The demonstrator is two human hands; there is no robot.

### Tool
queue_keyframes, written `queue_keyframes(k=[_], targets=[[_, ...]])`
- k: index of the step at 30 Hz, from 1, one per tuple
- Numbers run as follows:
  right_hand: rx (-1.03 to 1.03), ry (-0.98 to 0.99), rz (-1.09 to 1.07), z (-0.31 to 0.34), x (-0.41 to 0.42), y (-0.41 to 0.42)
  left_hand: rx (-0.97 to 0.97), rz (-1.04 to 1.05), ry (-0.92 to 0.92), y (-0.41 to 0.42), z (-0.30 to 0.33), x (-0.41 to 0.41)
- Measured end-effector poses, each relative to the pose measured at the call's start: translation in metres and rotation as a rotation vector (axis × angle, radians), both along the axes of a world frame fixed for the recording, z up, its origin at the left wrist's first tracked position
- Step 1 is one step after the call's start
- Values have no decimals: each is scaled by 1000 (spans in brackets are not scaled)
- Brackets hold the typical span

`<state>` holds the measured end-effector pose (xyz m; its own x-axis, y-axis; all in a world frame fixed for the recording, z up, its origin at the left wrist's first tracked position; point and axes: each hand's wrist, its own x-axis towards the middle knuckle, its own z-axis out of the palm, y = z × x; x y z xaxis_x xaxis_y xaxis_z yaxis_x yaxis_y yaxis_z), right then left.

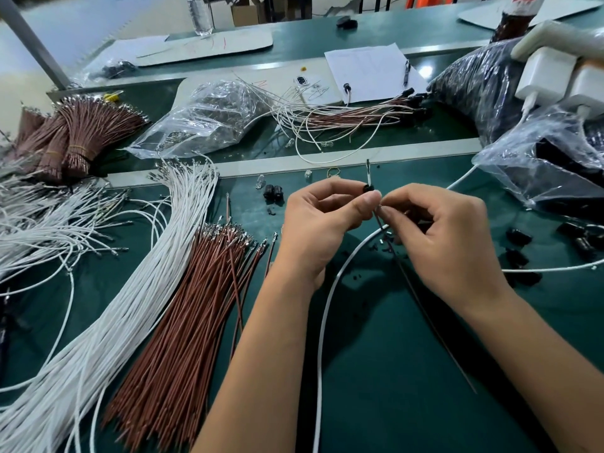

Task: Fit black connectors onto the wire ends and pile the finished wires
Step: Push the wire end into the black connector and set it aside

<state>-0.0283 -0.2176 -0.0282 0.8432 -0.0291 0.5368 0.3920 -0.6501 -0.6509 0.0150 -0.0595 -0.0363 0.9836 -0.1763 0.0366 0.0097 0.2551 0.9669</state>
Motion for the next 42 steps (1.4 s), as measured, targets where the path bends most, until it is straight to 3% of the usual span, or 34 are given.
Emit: queue_keyframes(k=[11,19,29,42], targets=[[-88,-79,16,-1,6,-3,-47,62,-210,-7,5,-3],[14,30,77,1,4,0,-35,86,-101,-7,7,-5],[-7,43,64,2,1,5,-198,53,80,-4,12,-6],[102,-62,52,5,2,0,-92,-18,-217,-2,10,-5]])
